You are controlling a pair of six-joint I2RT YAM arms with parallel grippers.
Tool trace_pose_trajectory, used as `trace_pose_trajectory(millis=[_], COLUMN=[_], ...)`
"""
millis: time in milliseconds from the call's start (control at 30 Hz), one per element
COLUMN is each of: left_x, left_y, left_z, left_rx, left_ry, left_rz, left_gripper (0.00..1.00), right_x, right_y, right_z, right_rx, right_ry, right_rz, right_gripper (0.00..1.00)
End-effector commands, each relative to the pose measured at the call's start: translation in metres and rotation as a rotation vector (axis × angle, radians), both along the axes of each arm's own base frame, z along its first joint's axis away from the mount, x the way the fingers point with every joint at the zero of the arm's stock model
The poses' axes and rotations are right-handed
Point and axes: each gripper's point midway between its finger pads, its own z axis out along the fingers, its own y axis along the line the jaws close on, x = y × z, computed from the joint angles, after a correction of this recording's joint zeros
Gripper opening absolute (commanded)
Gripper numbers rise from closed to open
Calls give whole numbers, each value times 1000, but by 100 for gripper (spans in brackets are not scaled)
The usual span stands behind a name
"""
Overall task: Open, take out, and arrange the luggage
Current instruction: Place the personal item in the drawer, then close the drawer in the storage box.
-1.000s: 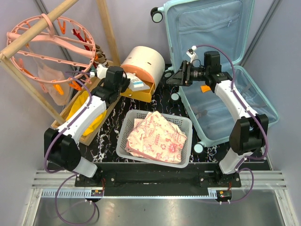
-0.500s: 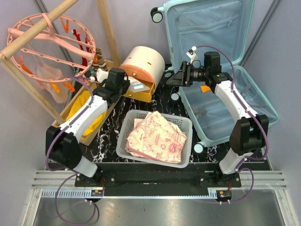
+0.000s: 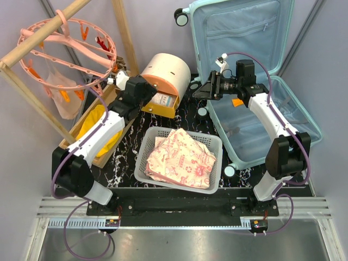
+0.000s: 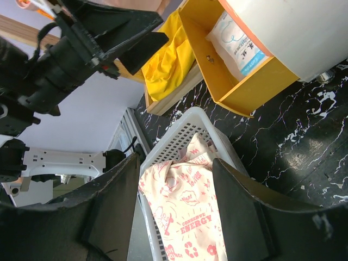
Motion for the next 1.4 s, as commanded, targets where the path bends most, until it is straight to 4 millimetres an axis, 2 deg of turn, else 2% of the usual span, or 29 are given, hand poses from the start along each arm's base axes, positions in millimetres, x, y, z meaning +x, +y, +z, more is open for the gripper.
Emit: trace_pose_trajectory(millis=[0, 33, 133, 167, 233, 300, 367, 433, 600, 767, 800, 833, 900, 967, 1000, 1167, 1367], left_x=[-11, -16, -32, -38, -45, -49, -50, -49, -31, -11, -5, 0, 10, 18, 24, 47, 64], left_y=[-10, -17, -21, -20, -21, -27, -33, -42, -53, -58, -59, -59, -61, -63, -65, -67, -74], left_z=[60, 55, 19, 5, -8, -14, -18, -33, -55, -61, -55, -58, -52, -59, -54, -53, -44], left_rx=[141, 131, 135, 149, 157, 188, 214, 205, 242, 303, 313, 331, 346, 364, 368, 402, 405], left_ry=[-203, -196, -134, -110, -82, -80, -73, -41, 2, -5, -31, -33, -63, -58, -73, -97, -142], left_rz=[-160, -209, -297, -321, -374, -452, -515, -572, -630, -651, -646, -652, -643, -649, -648, -612, -600], left_gripper=[74, 74, 72, 68, 63, 60, 59, 54, 42, 39, 39, 39, 39, 40, 40, 40, 45], right_x=[-6, -5, -6, -6, -7, -8, -9, -9, -8, -8, -8, -8, -7, -7, -6, -3, 6], right_y=[-2, -2, -3, -3, -3, -3, -3, -3, -3, -3, -3, -3, -4, -3, -4, -4, -7], right_z=[24, 24, 23, 24, 24, 22, 22, 20, 27, 30, 31, 30, 30, 30, 30, 32, 27], right_rx=[16, 16, 15, 15, 14, 15, 16, 17, 21, 23, 23, 21, 20, 20, 21, 15, -3], right_ry=[-82, -82, -79, -81, -80, -71, -65, -59, -70, -76, -78, -78, -76, -77, -76, -85, -72], right_rz=[3, 1, -2, -3, -5, -4, -6, -3, -7, -11, -11, -13, -18, -18, -22, -35, -84], right_gripper=[65, 65, 65, 65, 64, 64, 64, 64, 64, 64, 63, 63, 63, 63, 63, 63, 64])
